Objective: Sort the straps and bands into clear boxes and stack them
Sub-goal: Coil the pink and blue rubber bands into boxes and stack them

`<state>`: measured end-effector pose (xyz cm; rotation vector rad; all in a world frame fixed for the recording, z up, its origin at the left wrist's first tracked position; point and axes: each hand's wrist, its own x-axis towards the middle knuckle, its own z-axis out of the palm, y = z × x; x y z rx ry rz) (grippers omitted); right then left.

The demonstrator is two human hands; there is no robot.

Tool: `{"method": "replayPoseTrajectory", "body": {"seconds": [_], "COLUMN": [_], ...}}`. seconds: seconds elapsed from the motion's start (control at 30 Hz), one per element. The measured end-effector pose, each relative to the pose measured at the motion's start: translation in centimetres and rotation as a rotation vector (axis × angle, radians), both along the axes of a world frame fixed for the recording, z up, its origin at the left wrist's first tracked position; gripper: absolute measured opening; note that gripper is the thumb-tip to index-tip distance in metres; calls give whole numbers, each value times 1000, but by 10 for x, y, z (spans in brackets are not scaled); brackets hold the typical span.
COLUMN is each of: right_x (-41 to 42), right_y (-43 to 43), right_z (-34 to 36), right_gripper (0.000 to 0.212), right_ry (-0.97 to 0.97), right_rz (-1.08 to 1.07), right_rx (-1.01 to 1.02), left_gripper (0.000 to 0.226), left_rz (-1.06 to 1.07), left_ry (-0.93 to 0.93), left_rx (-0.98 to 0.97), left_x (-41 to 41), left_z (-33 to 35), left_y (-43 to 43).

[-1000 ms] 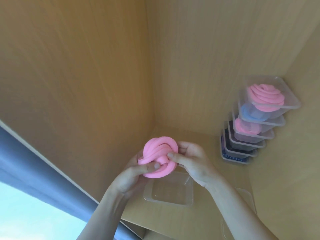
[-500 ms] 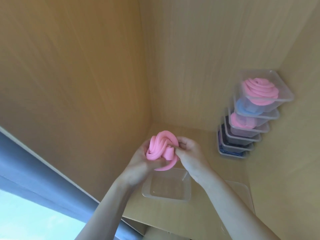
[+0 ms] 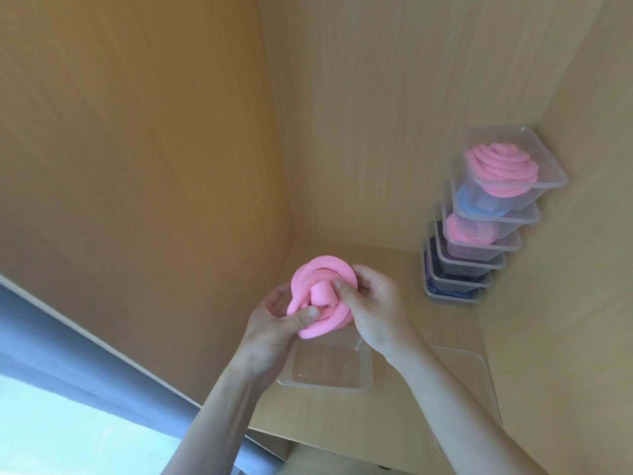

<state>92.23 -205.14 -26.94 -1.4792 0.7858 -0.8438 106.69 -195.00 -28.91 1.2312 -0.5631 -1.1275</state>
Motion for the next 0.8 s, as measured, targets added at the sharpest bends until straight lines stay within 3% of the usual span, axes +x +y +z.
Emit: {"method": "replayPoseTrajectory", "body": {"seconds": [0.17, 0.37, 0.43, 0.53, 0.63, 0.8], "right_x": [6, 6, 1, -11, -23, -32], "right_y": [5, 13, 11, 13, 15, 19], "right_z": [-8, -21, -28, -43, -55, -56], "right_gripper": [16, 30, 28, 22, 29, 44], "right_ry": [89, 122, 171, 206, 145, 216], "right_rz": [-26, -38, -20, 39, 83, 223], "right_rx": [-156, -218, -196, -90, 86, 192], "left_gripper": [107, 52, 48, 63, 78, 91], "left_rz": [76, -10, -28, -25, -36, -39], "left_ry": [299, 628, 538, 320, 193, -8], "left_rx": [-75, -146, -99, 47, 143, 267], "left_x": [-9, -20, -19, -13, -12, -10], "left_z": [1, -9, -12, -16, -21, -27], "left_y": [-1, -1, -1, -2, -2, 1]}}
